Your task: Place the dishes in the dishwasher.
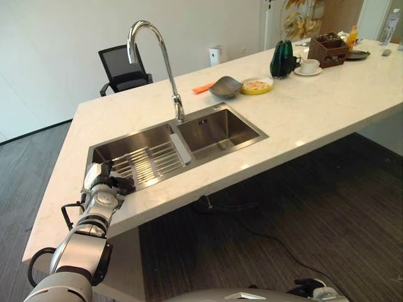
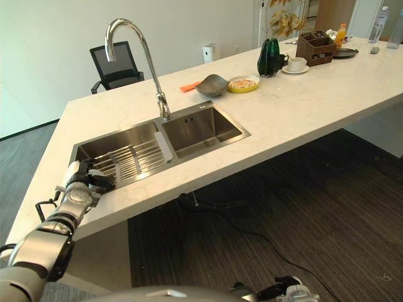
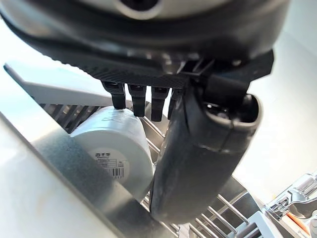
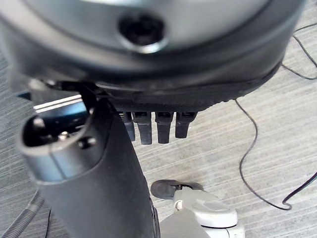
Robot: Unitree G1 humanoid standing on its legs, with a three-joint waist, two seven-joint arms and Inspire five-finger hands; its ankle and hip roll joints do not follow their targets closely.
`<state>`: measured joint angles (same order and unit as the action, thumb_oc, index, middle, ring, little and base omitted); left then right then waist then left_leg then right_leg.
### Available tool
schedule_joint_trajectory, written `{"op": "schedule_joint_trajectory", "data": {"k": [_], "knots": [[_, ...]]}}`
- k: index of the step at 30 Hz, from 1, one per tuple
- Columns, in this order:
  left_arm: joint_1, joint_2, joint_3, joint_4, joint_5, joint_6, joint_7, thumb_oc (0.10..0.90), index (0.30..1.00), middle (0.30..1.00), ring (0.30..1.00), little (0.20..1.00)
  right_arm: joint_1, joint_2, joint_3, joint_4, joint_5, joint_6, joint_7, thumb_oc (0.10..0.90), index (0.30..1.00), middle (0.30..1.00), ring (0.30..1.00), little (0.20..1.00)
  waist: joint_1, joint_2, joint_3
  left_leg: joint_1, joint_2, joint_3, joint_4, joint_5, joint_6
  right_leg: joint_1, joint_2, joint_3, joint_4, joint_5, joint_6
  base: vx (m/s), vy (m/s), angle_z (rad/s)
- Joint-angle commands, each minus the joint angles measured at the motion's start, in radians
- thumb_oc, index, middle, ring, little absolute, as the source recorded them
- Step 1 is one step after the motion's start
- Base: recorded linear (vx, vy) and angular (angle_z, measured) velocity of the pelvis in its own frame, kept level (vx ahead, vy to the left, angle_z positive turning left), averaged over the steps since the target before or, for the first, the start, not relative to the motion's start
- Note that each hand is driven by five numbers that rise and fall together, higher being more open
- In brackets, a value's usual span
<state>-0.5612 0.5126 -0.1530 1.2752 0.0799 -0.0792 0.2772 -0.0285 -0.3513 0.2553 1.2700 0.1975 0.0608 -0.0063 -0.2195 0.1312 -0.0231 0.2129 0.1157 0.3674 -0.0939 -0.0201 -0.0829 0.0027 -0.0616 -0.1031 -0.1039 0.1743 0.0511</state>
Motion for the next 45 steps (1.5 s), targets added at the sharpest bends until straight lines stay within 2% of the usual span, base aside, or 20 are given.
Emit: {"op": "schedule_joint_trajectory", "data": {"k": [1,4,7,11,15,16,22,23,27,28,35,42,45], "knots": [[0.255,-0.058,-0.055,0.223,0.073,0.156,-0.161,0.800,0.900,0.900,0.900,0.900,-0.133,0.038,-0.007,0.060,0.006,-0.033,-0.001,0.800,0.900,0.900,0.900,0.900,0.008,-0.102,0.078,-0.037,0.080,-0.060,0.007,0.026,-0.064,0.132,-0.114,0.002,0.017,-0.180,0.115,0.00,0.000,0.00],[0.276,-0.070,-0.082,0.242,0.129,0.162,-0.200,0.800,0.900,0.900,0.900,0.900,-0.137,0.037,-0.007,0.061,0.002,-0.031,0.004,0.800,0.900,0.900,0.900,0.900,0.007,-0.099,0.080,-0.037,0.080,-0.059,0.007,0.026,-0.063,0.131,-0.114,0.003,0.017,-0.180,0.114,0.00,0.000,0.00],[0.362,-0.098,-0.139,0.268,0.253,0.176,-0.300,0.800,0.900,0.900,0.900,0.900,-0.148,0.031,-0.001,0.069,-0.025,-0.020,0.024,0.800,0.900,0.900,0.900,0.900,0.006,-0.089,0.087,-0.032,0.081,-0.052,0.007,0.023,-0.063,0.128,-0.112,0.009,0.017,-0.181,0.113,0.00,0.002,-0.01],[0.416,-0.101,-0.145,0.265,0.274,0.182,-0.338,0.800,0.900,0.900,0.900,0.900,-0.152,0.018,0.002,0.077,-0.046,-0.011,0.040,0.800,0.900,0.900,0.900,0.900,0.010,-0.083,0.097,-0.031,0.084,-0.046,0.007,0.022,-0.064,0.125,-0.111,0.016,0.017,-0.182,0.112,0.00,0.001,-0.04],[0.471,-0.131,-0.153,0.251,0.266,0.190,-0.420,0.800,0.900,0.900,0.900,0.900,-0.152,0.007,0.009,0.070,-0.056,-0.004,0.054,0.800,0.900,0.900,0.900,0.900,0.011,-0.081,0.102,-0.034,0.085,-0.044,0.007,0.024,-0.065,0.118,-0.110,0.019,0.017,-0.181,0.111,-0.01,-0.005,-0.09],[0.524,-0.160,-0.122,0.251,0.222,0.210,-0.467,0.800,0.900,0.900,0.900,0.900,-0.149,0.005,0.013,0.067,-0.064,0.007,0.067,0.800,0.900,0.900,0.900,0.900,0.011,-0.083,0.104,-0.036,0.087,-0.042,0.007,0.027,-0.064,0.115,-0.109,0.023,0.017,-0.181,0.108,-0.02,-0.012,-0.04],[0.515,-0.225,-0.124,0.215,0.110,0.198,-0.516,0.800,0.900,0.900,0.900,0.900,-0.152,0.002,0.032,0.069,-0.090,0.016,0.095,0.800,0.900,0.900,0.900,0.900,0.001,-0.088,0.104,-0.043,0.088,-0.043,0.007,0.034,-0.065,0.111,-0.108,0.026,0.017,-0.180,0.103,-0.01,-0.006,-0.04],[0.490,-0.254,-0.119,0.155,-0.026,0.174,-0.542,0.800,0.900,0.900,0.900,0.900,-0.161,-0.002,0.034,0.066,-0.082,0.016,0.099,0.800,0.900,0.900,0.900,0.900,-0.001,-0.091,0.102,-0.046,0.088,-0.046,0.007,0.035,-0.065,0.112,-0.109,0.025,0.017,-0.180,0.102,-0.01,-0.013,-0.05],[0.466,-0.270,-0.121,0.114,-0.115,0.166,-0.565,0.800,0.900,0.900,0.900,0.900,-0.170,-0.002,0.034,0.059,-0.071,0.015,0.103,0.800,0.900,0.900,0.900,0.900,-0.005,-0.092,0.104,-0.048,0.087,-0.048,0.007,0.036,-0.065,0.112,-0.109,0.025,0.017,-0.179,0.102,-0.01,-0.003,0.08],[0.446,-0.294,-0.137,0.083,-0.194,0.165,-0.602,0.800,0.900,0.900,0.900,0.900,-0.176,0.004,0.035,0.054,-0.071,0.012,0.109,0.800,0.900,0.900,0.900,0.900,-0.010,-0.092,0.108,-0.049,0.084,-0.050,0.007,0.036,-0.064,0.106,-0.108,0.028,0.017,-0.175,0.103,-0.02,0.008,0.06],[0.374,-0.366,-0.196,0.021,-0.286,0.162,-0.640,0.800,0.900,0.900,0.900,0.900,-0.184,0.041,0.037,0.043,-0.085,-0.007,0.103,0.800,0.900,0.900,0.900,0.900,-0.011,-0.099,0.115,-0.043,0.077,-0.065,0.007,0.021,-0.055,0.121,-0.115,0.012,0.017,-0.177,0.107,0.01,-0.005,0.14],[0.308,-0.408,-0.226,-0.037,-0.378,0.138,-0.607,0.800,0.900,0.900,0.900,0.900,-0.178,0.073,0.051,0.043,-0.077,-0.012,0.097,0.800,0.900,0.900,0.900,0.900,-0.002,-0.114,0.115,-0.039,0.072,-0.077,0.007,0.015,-0.050,0.131,-0.117,0.002,0.017,-0.180,0.107,0.00,-0.012,0.25],[0.264,-0.421,-0.237,-0.097,-0.448,0.085,-0.523,0.800,0.900,0.900,0.900,0.900,-0.174,0.080,0.067,0.045,-0.073,-0.022,0.082,0.800,0.900,0.900,0.900,0.900,-0.001,-0.117,0.119,-0.035,0.072,-0.082,0.007,0.016,-0.050,0.140,-0.116,-0.002,0.017,-0.182,0.105,0.00,-0.008,0.06]]}}
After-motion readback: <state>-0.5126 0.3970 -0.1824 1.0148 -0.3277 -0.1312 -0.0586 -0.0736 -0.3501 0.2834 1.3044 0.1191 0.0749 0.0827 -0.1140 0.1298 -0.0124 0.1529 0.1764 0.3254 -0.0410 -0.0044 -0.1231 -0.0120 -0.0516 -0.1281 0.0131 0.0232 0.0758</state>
